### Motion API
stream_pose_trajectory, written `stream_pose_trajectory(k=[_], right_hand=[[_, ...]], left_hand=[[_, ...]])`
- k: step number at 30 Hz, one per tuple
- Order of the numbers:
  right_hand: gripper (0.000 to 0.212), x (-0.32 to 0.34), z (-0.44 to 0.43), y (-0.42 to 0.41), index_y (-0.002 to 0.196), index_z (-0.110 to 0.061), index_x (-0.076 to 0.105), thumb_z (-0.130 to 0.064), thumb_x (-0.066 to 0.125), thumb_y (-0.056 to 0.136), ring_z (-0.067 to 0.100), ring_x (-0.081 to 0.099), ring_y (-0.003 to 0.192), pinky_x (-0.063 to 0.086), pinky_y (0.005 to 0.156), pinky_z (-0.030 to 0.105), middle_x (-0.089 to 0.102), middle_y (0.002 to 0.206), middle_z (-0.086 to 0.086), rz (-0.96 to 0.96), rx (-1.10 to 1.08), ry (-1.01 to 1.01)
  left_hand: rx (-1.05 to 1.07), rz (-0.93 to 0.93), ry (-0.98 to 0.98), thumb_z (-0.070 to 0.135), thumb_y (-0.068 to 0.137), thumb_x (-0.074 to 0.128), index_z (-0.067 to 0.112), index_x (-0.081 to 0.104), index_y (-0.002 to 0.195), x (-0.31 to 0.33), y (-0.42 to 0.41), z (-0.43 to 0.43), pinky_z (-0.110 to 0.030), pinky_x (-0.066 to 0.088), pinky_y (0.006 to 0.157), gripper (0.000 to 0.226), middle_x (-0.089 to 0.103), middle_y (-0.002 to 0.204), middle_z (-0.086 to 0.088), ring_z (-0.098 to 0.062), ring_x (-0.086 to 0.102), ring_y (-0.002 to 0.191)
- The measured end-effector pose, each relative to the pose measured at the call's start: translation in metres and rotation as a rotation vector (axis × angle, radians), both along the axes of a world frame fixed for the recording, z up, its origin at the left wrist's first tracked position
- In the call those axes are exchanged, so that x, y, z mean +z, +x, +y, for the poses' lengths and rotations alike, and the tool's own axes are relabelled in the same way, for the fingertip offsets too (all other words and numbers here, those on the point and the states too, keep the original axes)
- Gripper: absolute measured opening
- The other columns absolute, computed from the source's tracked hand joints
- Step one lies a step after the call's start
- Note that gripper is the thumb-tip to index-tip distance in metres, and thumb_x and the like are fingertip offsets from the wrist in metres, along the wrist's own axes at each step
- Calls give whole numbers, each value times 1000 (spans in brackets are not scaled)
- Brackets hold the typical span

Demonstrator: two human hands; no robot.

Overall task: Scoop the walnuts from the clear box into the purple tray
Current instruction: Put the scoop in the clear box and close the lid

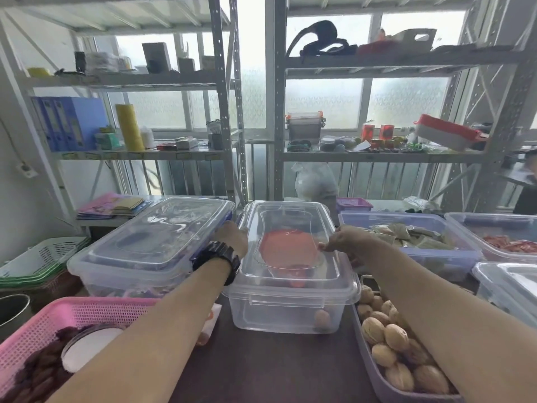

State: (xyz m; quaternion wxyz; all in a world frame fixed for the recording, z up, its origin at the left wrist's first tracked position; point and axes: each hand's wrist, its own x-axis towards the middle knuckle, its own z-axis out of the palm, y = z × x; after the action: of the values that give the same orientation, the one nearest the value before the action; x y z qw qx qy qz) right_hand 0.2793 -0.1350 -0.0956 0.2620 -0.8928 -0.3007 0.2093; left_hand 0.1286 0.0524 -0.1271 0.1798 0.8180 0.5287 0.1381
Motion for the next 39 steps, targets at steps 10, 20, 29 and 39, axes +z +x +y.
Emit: stream_pose_trajectory(k=[10, 20, 29, 39], right_hand=[[40, 1, 2, -3, 119, -8, 62, -38, 59, 92, 30, 56, 116, 48, 94, 35, 53, 132, 19, -106, 14, -59], [34, -2, 5, 0, 104, -3, 62, -32, 68, 87, 33, 59, 111, 52, 90, 40, 54, 130, 19, -51, -29, -28], [56, -5, 3, 2, 124, 3, 54, -31, 72, 83, 33, 58, 110, 50, 94, 44, 58, 124, 21, 38, -59, 66], [42, -4, 4, 0, 116, 0, 64, -32, 65, 89, 32, 55, 116, 44, 96, 37, 58, 128, 19, 48, -44, 30]], left_hand=[[-54, -141, -156, 61, 83, 63, 2, 47, 133, -8, -2, 1, -38, 51, 93, 78, 59, 128, -14, -30, 60, 112], [-47, -111, -59, 51, 90, 61, 0, 61, 114, 3, -5, -8, -31, 50, 61, 56, 67, 88, -8, -23, 67, 78], [-104, -128, -95, 54, 92, 54, -1, 51, 133, 2, -7, -5, -35, 51, 80, 69, 66, 121, -14, -27, 66, 100], [-87, -143, -114, 52, 93, 51, -4, 48, 136, 2, -11, -9, -43, 54, 87, 71, 62, 127, -21, -35, 65, 109]])
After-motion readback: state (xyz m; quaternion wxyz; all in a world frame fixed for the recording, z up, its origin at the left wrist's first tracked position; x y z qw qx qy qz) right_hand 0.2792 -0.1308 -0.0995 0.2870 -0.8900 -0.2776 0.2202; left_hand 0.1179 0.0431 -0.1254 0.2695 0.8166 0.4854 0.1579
